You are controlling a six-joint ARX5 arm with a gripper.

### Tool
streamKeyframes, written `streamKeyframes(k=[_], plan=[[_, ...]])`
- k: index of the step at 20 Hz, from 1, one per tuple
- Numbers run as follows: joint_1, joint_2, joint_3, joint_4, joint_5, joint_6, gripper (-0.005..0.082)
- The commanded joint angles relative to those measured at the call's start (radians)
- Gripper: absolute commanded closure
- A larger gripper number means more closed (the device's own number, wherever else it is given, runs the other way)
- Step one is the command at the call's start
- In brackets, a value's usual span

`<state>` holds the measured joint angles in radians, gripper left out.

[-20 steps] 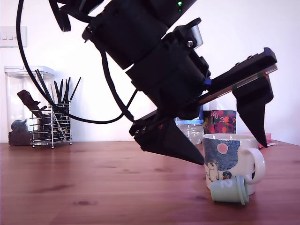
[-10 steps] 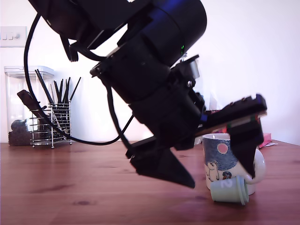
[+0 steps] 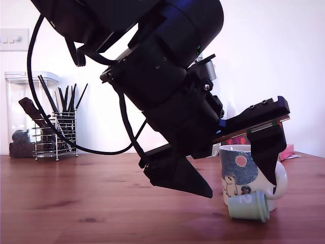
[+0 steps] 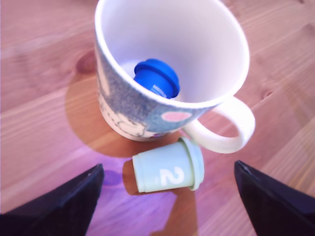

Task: Pick up the coffee capsules from the table one by one and drop them inside the nearest coffee cup

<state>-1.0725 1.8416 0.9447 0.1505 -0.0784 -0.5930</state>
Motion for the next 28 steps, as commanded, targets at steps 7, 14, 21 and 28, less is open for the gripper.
streamKeyframes(k=[7,14,21,28], plan=[[0.002,0.085,0.059,-0.003,0.013,-0.001,0.0003],[0.011,0.085,0.059,-0.038,-0.019,-0.002,0.0005],[0.023,0.096,0.059,-0.022,-0.006,-0.001,0.0006],[0.026,0.096,0.06,-0.048,0.0,0.002,0.0007]])
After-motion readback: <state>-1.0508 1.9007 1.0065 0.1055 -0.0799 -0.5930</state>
